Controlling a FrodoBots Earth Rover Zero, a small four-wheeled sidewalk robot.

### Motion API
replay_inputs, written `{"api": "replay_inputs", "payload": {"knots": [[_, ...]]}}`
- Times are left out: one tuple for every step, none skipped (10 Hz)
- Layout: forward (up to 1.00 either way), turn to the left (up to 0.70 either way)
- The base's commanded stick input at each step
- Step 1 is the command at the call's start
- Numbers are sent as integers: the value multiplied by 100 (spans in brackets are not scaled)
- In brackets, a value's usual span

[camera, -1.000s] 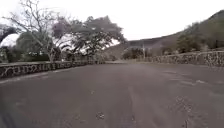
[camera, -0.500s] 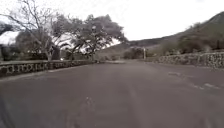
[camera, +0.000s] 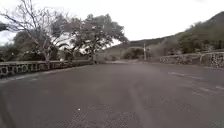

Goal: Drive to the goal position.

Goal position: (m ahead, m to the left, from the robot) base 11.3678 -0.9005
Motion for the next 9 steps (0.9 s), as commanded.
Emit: {"api": "replay_inputs", "payload": {"knots": [[70, 0], [70, 0], [70, 0], [70, 0], [70, 0], [70, 0], [70, 0], [70, 0], [70, 0]]}}
